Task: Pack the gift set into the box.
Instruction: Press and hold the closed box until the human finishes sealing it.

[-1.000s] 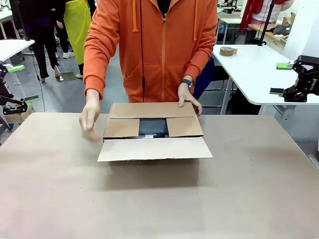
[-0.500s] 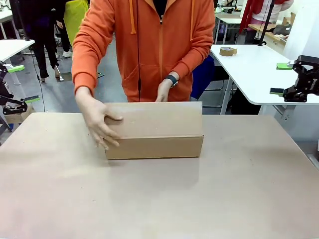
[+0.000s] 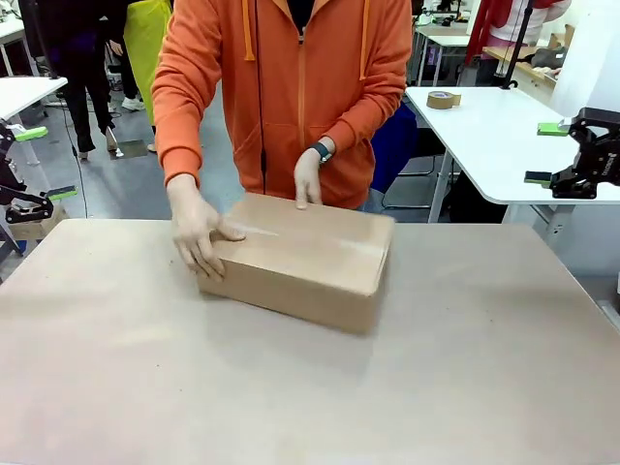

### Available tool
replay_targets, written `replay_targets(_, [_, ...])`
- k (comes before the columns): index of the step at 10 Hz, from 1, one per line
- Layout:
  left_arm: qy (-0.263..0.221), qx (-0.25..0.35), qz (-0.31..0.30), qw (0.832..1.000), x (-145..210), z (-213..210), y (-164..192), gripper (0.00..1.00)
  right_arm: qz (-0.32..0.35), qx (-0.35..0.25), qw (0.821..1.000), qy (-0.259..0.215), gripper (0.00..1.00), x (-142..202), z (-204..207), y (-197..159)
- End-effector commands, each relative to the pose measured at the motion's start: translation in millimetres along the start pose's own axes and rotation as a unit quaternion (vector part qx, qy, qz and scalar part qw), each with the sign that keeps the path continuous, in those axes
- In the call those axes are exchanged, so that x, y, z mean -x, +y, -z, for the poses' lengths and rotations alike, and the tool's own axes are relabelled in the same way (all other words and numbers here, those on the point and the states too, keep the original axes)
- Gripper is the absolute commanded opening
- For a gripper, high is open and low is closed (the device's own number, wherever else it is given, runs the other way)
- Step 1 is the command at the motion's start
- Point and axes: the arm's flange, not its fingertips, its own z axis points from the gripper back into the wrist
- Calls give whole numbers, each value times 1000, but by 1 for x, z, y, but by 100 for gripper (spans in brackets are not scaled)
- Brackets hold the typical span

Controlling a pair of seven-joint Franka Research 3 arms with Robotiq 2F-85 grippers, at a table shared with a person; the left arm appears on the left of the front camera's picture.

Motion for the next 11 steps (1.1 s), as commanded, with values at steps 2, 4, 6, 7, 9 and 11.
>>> replay_targets(2, [-1, -2, 5, 1000, 3, 0, -1, 100, -5, -2, 1000, 3, 100, 1, 0, 1])
replay_targets(4, [-1, -2, 5, 1000, 3, 0, -1, 100, -5, -2, 1000, 3, 100, 1, 0, 1])
replay_targets(6, [-1, -2, 5, 1000, 3, 0, -1, 100, -5, -2, 1000, 3, 100, 1, 0, 1])
replay_targets(7, [-1, -2, 5, 1000, 3, 0, -1, 100, -5, -2, 1000, 3, 100, 1, 0, 1])
replay_targets(9, [-1, -2, 5, 1000, 3, 0, -1, 100, 0, 0, 1000, 0, 100, 0, 0, 0])
replay_targets(11, [44, -21, 71, 996, 5, 29, -8, 100, -80, 44, 996, -3, 100, -12, 38, 9])
